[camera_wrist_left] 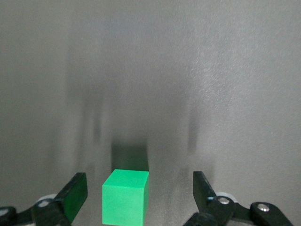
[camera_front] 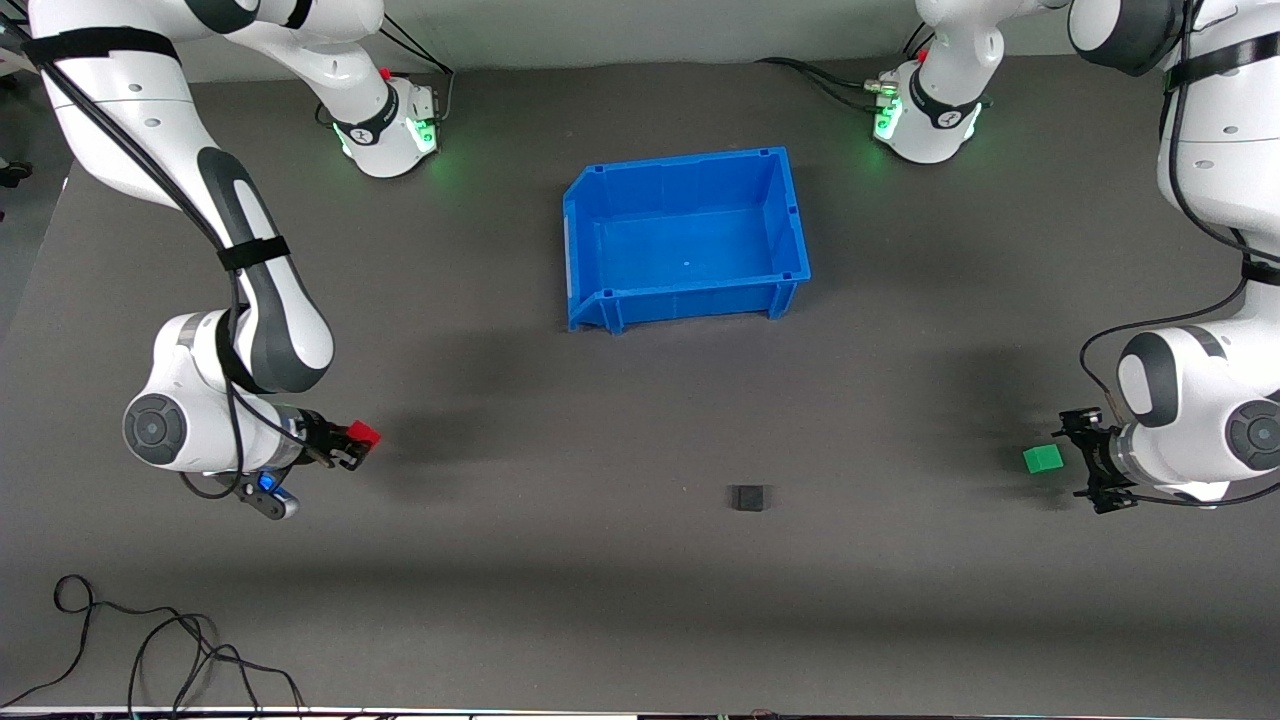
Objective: Attach green and red cubes to black cube
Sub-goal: 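Grasp the green cube with the left gripper while the right gripper lifts red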
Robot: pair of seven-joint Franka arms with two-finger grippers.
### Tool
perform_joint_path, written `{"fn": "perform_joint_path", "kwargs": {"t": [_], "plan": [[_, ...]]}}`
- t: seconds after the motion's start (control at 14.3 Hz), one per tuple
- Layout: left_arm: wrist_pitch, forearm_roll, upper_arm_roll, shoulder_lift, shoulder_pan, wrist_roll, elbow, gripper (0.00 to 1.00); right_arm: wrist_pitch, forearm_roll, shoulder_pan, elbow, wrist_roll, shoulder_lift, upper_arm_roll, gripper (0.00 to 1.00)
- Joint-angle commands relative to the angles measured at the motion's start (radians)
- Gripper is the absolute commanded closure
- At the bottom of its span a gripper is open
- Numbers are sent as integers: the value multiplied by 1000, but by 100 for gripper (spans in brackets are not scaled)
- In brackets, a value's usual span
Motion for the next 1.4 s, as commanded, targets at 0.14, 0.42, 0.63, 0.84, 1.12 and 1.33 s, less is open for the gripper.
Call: {"fn": "perform_joint_path", "kwargs": {"t": [0.14,0.42,0.63,0.84,1.12,1.33], "plan": [[32,68,8,9,-20,-30,-44,1,-40,46,79,175,339,70,1,86],[27,86,6,-3,-20,-27,-63,63,-94,206,151,344,560,211,1,87],[16,86,5,-9,-32,-27,-64,78,-85,230,194,457,730,296,3,87],[12,82,0,-11,-57,-35,-63,100,-48,250,245,557,873,382,3,88],[13,69,-6,-28,-107,-58,-57,100,183,293,249,562,985,443,99,89],[19,13,-66,-36,-121,-61,-20,100,254,345,248,563,987,454,144,89]]}}
